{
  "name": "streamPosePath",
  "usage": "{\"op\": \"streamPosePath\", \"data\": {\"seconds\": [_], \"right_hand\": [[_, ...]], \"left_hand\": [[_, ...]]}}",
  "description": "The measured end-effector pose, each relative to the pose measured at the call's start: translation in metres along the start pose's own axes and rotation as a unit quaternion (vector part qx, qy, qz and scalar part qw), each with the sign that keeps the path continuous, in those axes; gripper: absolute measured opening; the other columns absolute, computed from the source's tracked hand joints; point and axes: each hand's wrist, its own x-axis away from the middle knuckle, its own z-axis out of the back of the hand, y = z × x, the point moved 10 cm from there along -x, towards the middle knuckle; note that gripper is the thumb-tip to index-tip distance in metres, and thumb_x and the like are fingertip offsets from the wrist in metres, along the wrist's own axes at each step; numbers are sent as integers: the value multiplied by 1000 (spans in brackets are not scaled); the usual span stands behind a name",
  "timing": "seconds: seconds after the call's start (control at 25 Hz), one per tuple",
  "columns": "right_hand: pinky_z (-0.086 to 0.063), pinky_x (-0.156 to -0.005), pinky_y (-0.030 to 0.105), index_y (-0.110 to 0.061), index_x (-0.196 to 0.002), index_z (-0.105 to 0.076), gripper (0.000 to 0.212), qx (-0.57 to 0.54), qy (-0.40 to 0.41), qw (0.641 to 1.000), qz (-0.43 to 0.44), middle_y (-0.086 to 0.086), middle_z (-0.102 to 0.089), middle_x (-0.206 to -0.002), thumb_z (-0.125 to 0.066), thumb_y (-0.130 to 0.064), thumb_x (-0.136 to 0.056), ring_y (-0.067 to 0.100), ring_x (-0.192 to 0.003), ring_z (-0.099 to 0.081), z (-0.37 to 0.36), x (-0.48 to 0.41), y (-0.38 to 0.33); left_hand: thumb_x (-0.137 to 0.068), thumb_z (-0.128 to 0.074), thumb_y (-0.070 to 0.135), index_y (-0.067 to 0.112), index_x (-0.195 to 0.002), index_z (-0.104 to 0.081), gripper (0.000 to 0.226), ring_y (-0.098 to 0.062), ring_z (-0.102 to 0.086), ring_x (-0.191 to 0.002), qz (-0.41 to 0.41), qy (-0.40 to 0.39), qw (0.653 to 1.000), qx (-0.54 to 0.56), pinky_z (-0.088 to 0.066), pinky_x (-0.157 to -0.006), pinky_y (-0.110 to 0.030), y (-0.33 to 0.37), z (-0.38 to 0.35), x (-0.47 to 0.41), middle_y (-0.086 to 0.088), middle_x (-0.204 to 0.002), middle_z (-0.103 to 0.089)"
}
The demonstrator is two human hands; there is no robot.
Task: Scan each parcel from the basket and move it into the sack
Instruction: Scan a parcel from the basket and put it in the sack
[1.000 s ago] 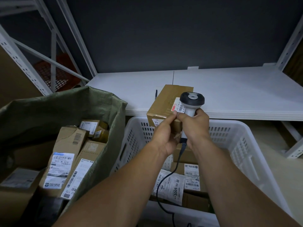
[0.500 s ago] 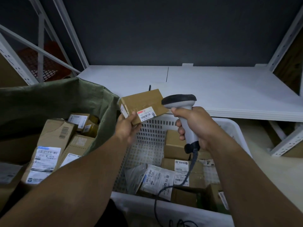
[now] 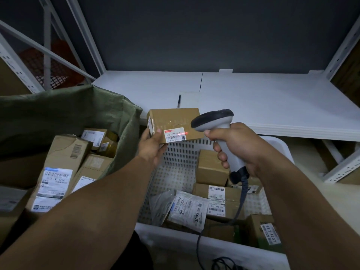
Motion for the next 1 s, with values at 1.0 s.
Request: {"op": "streamPosePath", "data": {"seconds": [1.0], "right_hand": [[-40,-45,26,-8,-87,-62,17,-13,-8,1000,3,5,-53,-60,-71,-22,-93,16,-44,-45,-1,2,-2]], "left_hand": [[-97,-67,10,29,-126,-65,35,-25,-75,-103,-76,88,993,26,-60,-93,-45,13,29,-7,-6,-116,-75]]}}
